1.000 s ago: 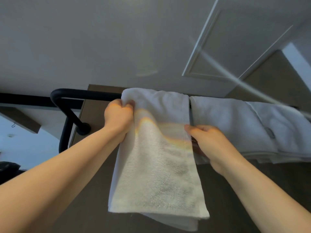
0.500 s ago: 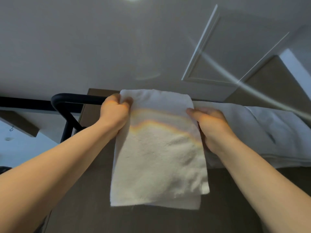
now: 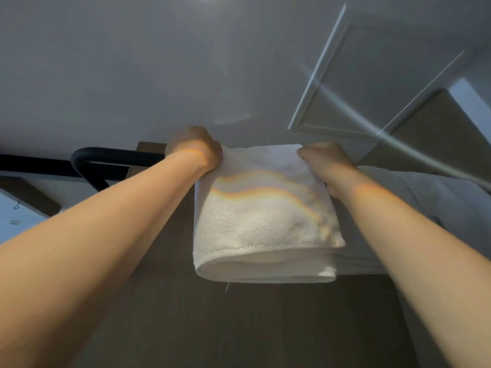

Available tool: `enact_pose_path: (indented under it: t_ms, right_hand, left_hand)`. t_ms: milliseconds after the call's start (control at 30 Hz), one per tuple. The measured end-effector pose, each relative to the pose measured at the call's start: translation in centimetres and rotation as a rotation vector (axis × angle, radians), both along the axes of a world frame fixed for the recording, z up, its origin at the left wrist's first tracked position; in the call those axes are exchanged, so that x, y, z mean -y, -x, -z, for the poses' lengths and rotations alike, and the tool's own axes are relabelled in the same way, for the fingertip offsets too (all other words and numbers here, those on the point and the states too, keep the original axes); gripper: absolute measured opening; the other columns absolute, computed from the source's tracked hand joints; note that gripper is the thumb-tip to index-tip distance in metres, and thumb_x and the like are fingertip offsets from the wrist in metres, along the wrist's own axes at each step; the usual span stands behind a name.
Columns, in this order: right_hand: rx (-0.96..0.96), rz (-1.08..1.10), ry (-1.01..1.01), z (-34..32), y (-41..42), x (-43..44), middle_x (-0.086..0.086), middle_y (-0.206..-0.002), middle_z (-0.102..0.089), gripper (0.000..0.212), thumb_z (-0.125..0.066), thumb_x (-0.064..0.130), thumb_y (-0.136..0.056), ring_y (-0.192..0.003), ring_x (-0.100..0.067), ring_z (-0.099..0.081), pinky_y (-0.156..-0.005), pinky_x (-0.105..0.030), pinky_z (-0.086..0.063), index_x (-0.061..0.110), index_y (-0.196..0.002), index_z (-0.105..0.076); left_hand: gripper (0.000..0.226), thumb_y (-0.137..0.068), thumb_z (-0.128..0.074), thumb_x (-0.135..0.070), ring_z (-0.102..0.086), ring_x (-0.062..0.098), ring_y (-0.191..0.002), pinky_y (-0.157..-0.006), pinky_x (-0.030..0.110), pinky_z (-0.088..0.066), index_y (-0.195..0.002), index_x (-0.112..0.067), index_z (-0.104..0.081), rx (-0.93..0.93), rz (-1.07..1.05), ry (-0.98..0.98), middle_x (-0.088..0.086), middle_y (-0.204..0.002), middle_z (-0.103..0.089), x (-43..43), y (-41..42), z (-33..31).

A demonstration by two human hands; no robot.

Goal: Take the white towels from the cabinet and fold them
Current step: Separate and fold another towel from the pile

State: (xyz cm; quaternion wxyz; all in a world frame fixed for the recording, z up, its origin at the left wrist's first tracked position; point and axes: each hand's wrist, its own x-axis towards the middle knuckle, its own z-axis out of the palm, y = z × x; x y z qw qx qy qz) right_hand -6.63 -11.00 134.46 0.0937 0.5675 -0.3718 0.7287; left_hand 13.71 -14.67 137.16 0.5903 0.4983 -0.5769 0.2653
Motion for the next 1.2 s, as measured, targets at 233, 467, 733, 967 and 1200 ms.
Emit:
enact_pose_path:
  t_ms: [233, 467, 733, 967, 1200]
  right_hand:
    - [-0.097, 0.242, 0.076, 0.4, -0.2, 1.9, -0.015, -0.123, -0.064, 0.028, -0.062, 0.01, -0.089, -0.116, -0.029, -0.059, -0.095, -0.032, -0.045, 0.002, -0.116, -0.062]
    - [-0.104, 0.191, 0.179, 1.7, 0.0, 2.7, -0.006, -0.119, -0.065, 0.027, -0.063, 0.015, -0.09, -0.113, -0.022, -0.059, -0.097, -0.03, -0.044, 0.01, -0.116, -0.063]
    - [-0.18, 0.22, 0.114, 7.8, 0.8, -1.2, 0.001, -0.112, -0.063, 0.023, -0.061, 0.025, -0.094, -0.105, -0.017, -0.059, -0.087, -0.023, -0.041, 0.02, -0.116, -0.06]
    - [-0.192, 0.078, -0.057, 13.6, 2.2, -2.5, -0.008, -0.074, -0.073, 0.024, -0.07, 0.04, -0.085, -0.076, -0.031, -0.07, -0.076, -0.053, -0.058, 0.016, -0.079, -0.073]
    - [-0.112, -0.099, -0.032, 14.0, 1.5, -2.0, -0.027, -0.077, -0.068, 0.022, -0.073, 0.029, -0.085, -0.061, -0.026, -0.056, -0.061, -0.04, -0.047, 0.008, -0.082, -0.071]
  left_hand:
    - [0.065, -0.095, -0.042, -0.058, -0.055, 0.036, -0.106, -0.074, 0.032, -0.035, -0.131, -0.004, -0.049, -0.101, 0.25, 0.039, 0.021, -0.134, -0.048, 0.3, -1.4, 4.2]
    - [0.096, -0.073, -0.076, -0.052, -0.056, 0.011, -0.107, -0.086, 0.022, -0.046, -0.144, -0.018, -0.021, -0.069, 0.722, 0.047, -0.004, -0.13, -0.047, -1.5, -0.4, 13.2]
    - [0.05, -0.079, -0.077, -0.036, -0.061, 0.004, -0.078, -0.058, 0.019, -0.047, -0.115, -0.019, -0.047, -0.22, 0.848, 0.003, -0.011, -0.094, -0.062, -0.2, -0.1, 13.9]
    - [0.057, -0.069, -0.077, -0.057, -0.071, 0.019, -0.082, -0.069, 0.034, -0.056, -0.11, -0.02, -0.063, -0.251, 1.021, -0.137, -0.001, -0.097, -0.073, -0.4, -1.5, 15.9]
    - [0.033, -0.079, -0.069, -0.026, -0.072, 0.018, -0.095, -0.076, 0.033, -0.059, -0.111, -0.017, -0.065, -0.246, 1.307, -0.163, -0.004, -0.103, -0.075, -2.1, -1.5, 20.4]
